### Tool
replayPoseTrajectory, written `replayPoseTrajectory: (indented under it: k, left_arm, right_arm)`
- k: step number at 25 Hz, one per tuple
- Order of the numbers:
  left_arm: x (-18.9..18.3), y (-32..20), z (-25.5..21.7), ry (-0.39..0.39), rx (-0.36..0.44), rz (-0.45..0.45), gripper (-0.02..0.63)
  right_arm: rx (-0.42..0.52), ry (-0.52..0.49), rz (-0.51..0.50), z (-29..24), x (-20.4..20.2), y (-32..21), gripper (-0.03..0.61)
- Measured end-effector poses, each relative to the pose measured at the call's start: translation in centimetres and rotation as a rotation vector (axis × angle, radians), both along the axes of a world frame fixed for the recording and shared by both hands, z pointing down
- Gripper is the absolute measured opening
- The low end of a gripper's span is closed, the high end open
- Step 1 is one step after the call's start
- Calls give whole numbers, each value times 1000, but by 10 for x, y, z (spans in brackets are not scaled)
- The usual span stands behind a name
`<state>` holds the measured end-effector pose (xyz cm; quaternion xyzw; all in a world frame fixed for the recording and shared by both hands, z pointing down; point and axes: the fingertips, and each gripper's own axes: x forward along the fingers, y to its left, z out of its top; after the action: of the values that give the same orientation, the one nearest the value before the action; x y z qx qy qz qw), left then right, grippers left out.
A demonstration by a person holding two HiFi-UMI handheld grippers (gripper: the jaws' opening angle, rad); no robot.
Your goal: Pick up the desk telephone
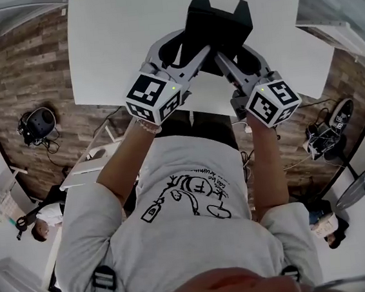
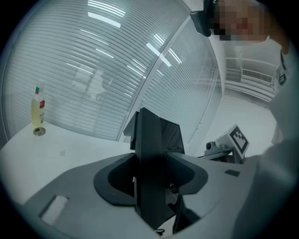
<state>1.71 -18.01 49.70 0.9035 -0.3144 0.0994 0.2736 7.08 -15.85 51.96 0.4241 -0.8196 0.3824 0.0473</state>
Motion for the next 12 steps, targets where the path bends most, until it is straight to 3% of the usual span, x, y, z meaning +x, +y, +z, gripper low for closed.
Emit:
replayPoseTrajectory:
  k: [12]
  left_arm:
    - [-4,29,-97,52,99,-19,192]
  right_arm:
    - [107,26,-27,-98,-3,26,198]
